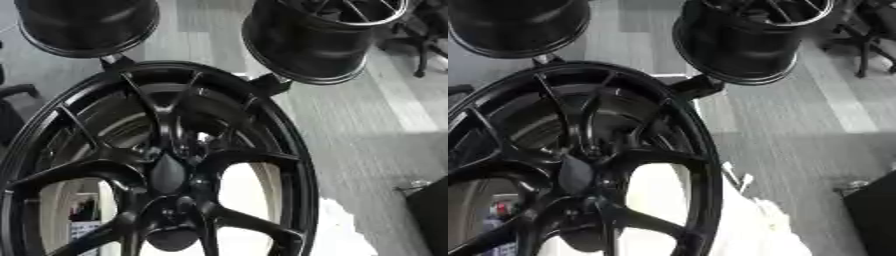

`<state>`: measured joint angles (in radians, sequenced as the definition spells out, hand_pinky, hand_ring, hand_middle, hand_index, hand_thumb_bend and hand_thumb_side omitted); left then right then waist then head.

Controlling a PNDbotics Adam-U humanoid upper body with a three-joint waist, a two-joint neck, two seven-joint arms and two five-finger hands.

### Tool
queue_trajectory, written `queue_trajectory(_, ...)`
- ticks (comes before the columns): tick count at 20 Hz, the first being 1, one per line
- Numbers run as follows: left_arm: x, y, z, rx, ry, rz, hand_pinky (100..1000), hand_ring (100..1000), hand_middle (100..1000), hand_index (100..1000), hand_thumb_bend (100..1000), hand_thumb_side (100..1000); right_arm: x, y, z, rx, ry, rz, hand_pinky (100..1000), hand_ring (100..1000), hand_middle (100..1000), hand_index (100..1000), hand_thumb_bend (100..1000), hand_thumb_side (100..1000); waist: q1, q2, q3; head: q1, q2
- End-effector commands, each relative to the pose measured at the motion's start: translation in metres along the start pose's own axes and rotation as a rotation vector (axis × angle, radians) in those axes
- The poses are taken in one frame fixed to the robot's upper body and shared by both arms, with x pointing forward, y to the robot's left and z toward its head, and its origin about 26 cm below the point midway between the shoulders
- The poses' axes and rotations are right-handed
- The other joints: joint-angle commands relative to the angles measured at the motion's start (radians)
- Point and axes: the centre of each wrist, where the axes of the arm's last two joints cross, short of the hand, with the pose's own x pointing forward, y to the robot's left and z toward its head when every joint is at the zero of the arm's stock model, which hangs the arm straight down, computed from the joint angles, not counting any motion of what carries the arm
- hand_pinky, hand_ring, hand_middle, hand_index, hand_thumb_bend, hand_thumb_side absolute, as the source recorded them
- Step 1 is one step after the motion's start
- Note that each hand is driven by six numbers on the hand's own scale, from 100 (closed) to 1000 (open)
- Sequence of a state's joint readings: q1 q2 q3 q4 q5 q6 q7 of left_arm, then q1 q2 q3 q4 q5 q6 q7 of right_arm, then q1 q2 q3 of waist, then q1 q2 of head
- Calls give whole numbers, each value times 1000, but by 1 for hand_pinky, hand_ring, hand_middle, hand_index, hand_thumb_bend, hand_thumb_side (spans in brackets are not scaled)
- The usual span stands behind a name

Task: Pull the pin out of the wheel hub.

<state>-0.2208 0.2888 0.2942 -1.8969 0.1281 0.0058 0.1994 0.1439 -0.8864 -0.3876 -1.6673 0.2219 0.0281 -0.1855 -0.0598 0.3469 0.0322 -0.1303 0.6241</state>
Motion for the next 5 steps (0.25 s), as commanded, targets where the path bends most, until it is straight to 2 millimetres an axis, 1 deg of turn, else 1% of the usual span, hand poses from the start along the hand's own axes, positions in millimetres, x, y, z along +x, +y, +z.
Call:
queue_trajectory(1,7,3,-3,0,-29,-13,818,695,583,815,100,688,32,-9,-2,-80,-110,-61,838,793,725,822,100,127,6,-15,-1,1,2)
queue_trajectory(2,7,3,-3,0,-30,-12,818,695,583,815,100,687,45,-8,1,-103,-146,-90,835,788,719,819,100,180,8,-15,-1,1,2)
queue_trajectory(3,8,2,-3,-2,-33,-11,818,695,583,815,100,685,57,-7,4,-127,-181,-115,831,780,708,811,100,253,10,-14,-1,1,2)
queue_trajectory(4,8,2,-3,-4,-36,-10,818,695,583,815,100,684,70,-6,8,-153,-215,-139,828,776,702,807,100,279,12,-14,-1,0,1)
queue_trajectory(5,9,1,-3,-7,-38,-8,818,695,583,815,100,682,78,-4,11,-177,-241,-159,825,772,697,803,100,307,14,-14,-1,0,0)
